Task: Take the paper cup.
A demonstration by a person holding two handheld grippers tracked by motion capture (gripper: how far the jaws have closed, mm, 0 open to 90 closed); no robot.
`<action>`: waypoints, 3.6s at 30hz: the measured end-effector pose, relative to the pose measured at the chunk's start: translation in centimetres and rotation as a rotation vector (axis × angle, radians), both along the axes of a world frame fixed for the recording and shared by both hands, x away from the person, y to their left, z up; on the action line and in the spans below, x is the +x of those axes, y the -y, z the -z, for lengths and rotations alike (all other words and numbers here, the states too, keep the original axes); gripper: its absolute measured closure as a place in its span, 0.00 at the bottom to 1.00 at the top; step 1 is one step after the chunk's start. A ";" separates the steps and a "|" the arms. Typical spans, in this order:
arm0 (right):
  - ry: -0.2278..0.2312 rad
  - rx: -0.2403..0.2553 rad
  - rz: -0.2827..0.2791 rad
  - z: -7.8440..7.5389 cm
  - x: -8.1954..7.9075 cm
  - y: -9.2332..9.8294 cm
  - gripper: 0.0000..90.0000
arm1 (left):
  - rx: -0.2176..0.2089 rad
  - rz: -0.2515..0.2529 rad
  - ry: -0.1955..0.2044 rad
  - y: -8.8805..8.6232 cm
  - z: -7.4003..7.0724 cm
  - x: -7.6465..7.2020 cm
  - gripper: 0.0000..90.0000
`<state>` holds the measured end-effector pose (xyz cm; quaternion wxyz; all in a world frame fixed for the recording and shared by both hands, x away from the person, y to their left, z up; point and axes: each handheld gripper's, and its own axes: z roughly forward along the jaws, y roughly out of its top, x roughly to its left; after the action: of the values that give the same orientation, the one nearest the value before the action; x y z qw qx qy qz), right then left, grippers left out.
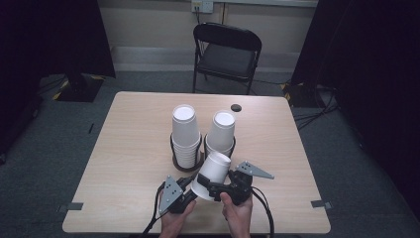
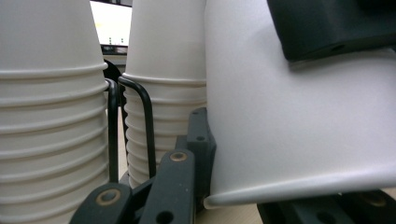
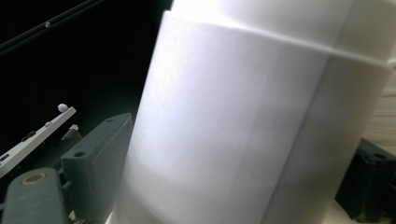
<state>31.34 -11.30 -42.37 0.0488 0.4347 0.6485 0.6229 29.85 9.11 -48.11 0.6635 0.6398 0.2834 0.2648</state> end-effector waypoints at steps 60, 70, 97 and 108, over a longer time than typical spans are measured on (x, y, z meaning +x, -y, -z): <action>0.185 -0.036 0.165 -1.7 -0.1 5.2 0.16 | 0.204 0.198 -0.223 -3.3 -1.6 1.1 0.94; 0.221 -0.058 0.116 -0.6 -1.2 6.4 0.14 | 0.249 0.216 -0.271 -3.8 -2.7 1.9 0.95; 0.348 -0.334 -0.124 2.3 -3.2 6.0 0.15 | 0.562 0.298 -0.464 -2.3 -5.7 4.2 0.94; 0.403 -0.403 -0.176 2.9 -3.3 4.7 0.14 | 0.633 0.322 -0.504 -1.8 -7.3 4.6 0.94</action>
<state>28.06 -16.04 -45.31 0.2078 0.2261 0.7716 0.5571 34.45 10.89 -40.81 0.3776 0.8924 0.2378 0.0673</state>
